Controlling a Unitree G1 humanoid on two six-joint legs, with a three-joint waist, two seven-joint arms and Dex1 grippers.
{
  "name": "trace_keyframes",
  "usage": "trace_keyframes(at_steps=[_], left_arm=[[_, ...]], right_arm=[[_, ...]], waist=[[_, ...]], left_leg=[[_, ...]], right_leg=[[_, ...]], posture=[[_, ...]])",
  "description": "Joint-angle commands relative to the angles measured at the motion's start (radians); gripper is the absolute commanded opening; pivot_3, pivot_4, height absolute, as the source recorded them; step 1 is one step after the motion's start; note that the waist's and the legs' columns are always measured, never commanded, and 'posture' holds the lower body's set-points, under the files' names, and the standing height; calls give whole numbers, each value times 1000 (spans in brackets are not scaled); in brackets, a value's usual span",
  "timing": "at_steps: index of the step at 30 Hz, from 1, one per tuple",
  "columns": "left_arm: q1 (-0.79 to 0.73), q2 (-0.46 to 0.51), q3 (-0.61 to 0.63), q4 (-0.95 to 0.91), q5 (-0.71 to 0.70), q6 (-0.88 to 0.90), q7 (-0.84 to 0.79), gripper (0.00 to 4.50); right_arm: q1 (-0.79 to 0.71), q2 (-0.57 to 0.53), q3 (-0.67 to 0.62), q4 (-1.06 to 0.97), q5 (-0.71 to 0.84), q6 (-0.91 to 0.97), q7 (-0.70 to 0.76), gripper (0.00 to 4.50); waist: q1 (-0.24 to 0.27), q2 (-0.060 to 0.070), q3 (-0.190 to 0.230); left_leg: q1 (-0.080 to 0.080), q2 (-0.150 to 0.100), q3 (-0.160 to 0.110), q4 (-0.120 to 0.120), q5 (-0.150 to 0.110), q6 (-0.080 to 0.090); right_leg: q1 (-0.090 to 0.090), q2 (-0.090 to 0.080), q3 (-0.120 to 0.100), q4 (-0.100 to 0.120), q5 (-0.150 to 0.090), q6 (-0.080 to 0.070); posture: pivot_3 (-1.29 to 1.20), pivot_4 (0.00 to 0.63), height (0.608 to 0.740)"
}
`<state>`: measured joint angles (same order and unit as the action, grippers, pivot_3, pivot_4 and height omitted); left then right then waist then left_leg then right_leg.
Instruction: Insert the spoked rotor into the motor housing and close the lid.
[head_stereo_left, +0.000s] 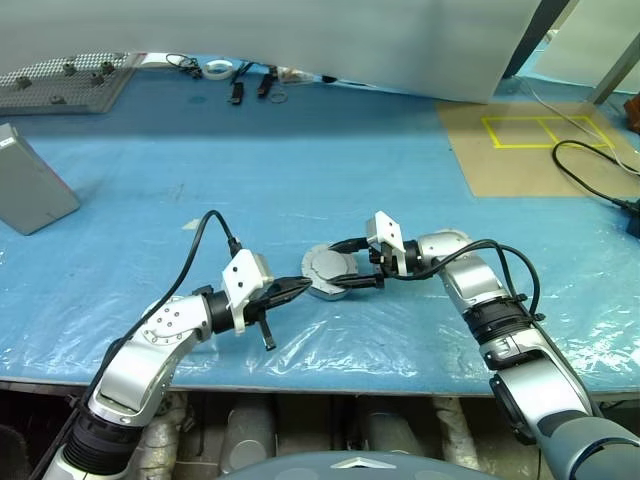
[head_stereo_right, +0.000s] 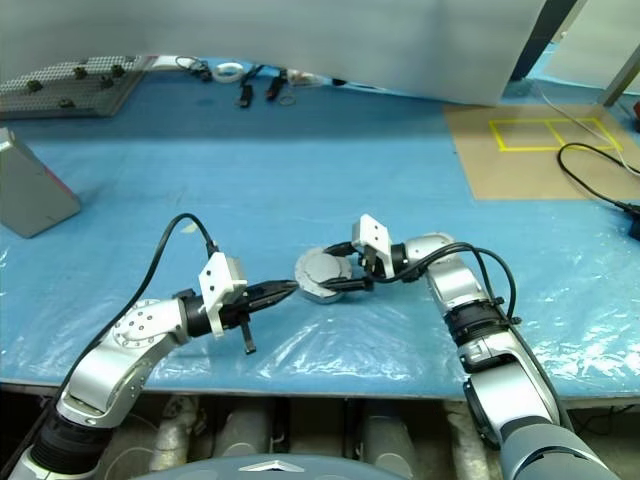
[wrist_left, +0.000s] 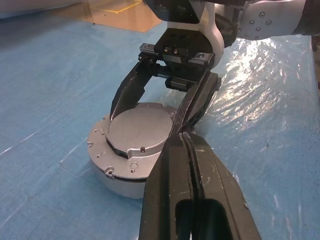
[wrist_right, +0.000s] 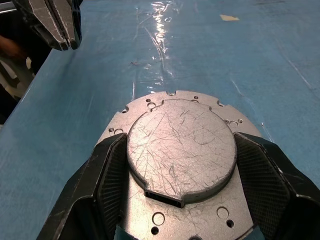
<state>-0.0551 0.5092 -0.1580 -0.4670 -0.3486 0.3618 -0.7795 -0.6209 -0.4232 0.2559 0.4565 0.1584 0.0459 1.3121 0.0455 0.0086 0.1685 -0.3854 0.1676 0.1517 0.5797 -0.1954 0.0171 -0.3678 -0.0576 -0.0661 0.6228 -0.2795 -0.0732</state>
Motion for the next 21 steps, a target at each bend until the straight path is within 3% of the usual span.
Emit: trace_keyframes(at_steps=[1, 11, 17, 21], left_arm=[[-28, 0, 2, -45, -14, 15, 8, 0], [-31, -3, 6, -32, -13, 8, 7, 0], [3, -8, -4, -1, 7, -46, -3, 0], [21, -5, 11, 50, 21, -101, -13, 0]], right_arm=[[27, -28, 62, 86, -95, -81, 5, 2993], [20, -29, 108, 198, -137, -91, -6, 2993], [-16, -50, 118, 239, -133, 59, 20, 2993], [-14, -43, 110, 248, -145, 58, -24, 2993]], waist=[[0, 0, 0], [1, 0, -1], [8, 0, -2], [13, -2, -6]], left_leg=[[0, 0, 0, 0, 0, 0], [19, 0, 0, 0, -2, -4], [19, -1, 0, -1, -2, -4], [18, -1, 0, -2, -2, -4]], right_leg=[[0, 0, 0, 0, 0, 0], [18, 0, 1, -2, 0, 0], [19, 0, 2, -4, 0, 0], [19, 0, 2, -5, 0, 0]], posture=[[0, 150, 740], [0, 150, 740], [0, 150, 740], [0, 150, 740]])
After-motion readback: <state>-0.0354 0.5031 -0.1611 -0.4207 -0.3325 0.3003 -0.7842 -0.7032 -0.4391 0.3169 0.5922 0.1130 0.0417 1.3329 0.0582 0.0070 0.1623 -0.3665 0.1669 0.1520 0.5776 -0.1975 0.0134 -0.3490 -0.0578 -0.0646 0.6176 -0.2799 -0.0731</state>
